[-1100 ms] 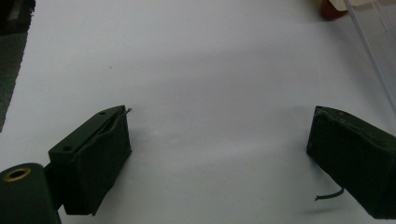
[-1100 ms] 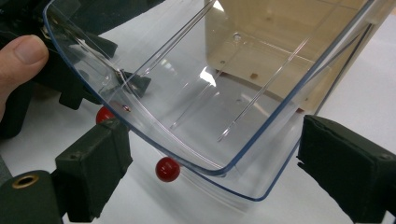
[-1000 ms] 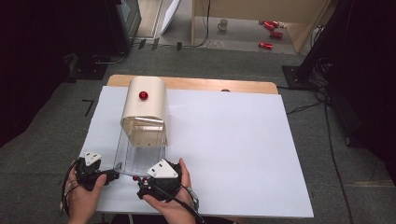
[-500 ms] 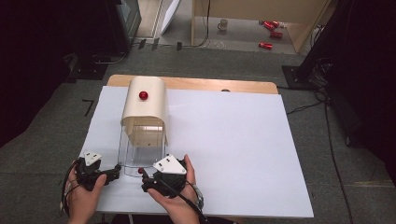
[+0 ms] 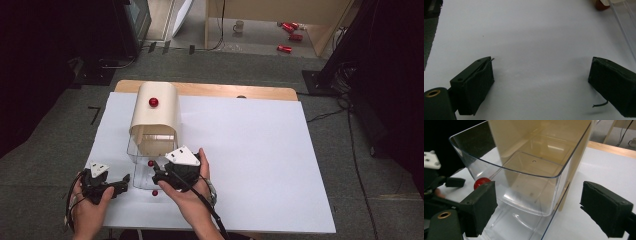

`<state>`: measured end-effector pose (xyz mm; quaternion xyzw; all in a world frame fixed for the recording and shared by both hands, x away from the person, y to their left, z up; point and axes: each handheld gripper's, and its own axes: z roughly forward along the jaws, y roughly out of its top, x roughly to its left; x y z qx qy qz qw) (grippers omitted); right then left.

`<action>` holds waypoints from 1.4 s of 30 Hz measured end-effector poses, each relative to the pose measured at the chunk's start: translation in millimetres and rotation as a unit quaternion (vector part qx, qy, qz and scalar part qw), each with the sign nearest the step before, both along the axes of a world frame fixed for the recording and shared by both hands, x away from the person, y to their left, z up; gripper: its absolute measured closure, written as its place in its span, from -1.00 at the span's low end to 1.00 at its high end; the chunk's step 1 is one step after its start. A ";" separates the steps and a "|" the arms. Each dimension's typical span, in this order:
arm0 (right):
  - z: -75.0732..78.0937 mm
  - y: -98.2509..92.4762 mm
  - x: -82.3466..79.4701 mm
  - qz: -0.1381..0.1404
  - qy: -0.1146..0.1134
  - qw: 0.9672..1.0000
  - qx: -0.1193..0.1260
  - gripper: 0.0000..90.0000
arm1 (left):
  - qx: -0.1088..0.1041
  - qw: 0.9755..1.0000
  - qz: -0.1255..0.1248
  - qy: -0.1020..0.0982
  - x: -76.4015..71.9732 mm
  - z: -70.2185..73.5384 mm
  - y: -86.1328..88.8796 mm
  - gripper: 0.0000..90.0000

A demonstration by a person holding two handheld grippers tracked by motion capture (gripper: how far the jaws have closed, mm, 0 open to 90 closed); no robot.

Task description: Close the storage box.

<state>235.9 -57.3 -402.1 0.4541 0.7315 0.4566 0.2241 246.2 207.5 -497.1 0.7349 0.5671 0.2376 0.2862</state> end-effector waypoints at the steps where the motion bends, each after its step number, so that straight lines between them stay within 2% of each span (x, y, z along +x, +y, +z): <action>1: 0.0 0.0 0.0 0.000 0.000 1.000 0.000 -0.70 | 0.000 1.000 0.000 0.000 0.0 0.0 0.0 -0.87; 6: 0.4 -2.2 20.6 -0.014 0.009 1.000 0.002 -0.70 | -0.001 1.000 0.001 0.000 0.0 -0.1 -0.2 -0.87; 14: 0.6 -3.8 42.2 -0.031 0.013 0.999 -0.005 -0.70 | -0.001 1.000 0.001 -0.001 0.1 -0.2 -0.2 -0.87; 18: 1.2 -4.4 48.1 -0.035 0.016 0.999 -0.004 -0.70 | -0.001 1.000 0.001 -0.001 0.0 -0.1 -0.1 -0.87; 23: 3.1 -3.1 52.2 -0.025 0.020 0.999 0.000 -0.75 | -0.001 1.000 0.001 -0.001 0.0 -0.1 -0.1 -0.87; 24: 2.8 -1.7 49.2 -0.026 0.020 0.999 -0.009 -0.72 | -0.002 1.000 0.002 -0.002 0.1 -0.3 -0.3 -0.87; 26: 1.8 -1.6 46.9 -0.020 0.019 1.000 -0.010 -0.74 | -0.001 1.000 0.001 -0.002 0.0 -0.2 -0.2 -0.87; 28: -2.7 -2.7 41.0 -0.016 0.027 0.999 -0.017 -1.00 | -0.001 1.000 0.001 -0.001 0.0 -0.1 -0.1 -0.87; 31: -13.9 -5.8 27.6 0.003 0.056 0.998 -0.018 -1.00 | -0.001 1.000 0.001 -0.001 0.1 -0.2 -0.2 -0.87; 35: -26.2 -9.4 9.7 0.023 0.062 0.998 -0.017 -1.00 | -0.002 1.000 0.001 -0.001 0.0 -0.1 -0.3 -0.87; 36: -26.2 -9.4 9.7 0.023 0.062 0.998 -0.017 -1.00 | -0.002 1.000 0.002 -0.001 0.0 -0.2 -0.3 -0.87; 37: -31.7 -11.2 1.5 0.031 0.062 0.998 -0.013 -1.00 | -0.001 1.000 0.001 -0.001 0.0 -0.2 -0.2 -0.87; 42: -42.6 -10.9 -12.4 0.042 0.062 0.997 -0.011 -1.00 | -0.001 1.000 0.001 -0.001 -0.1 -0.3 -0.3 -0.87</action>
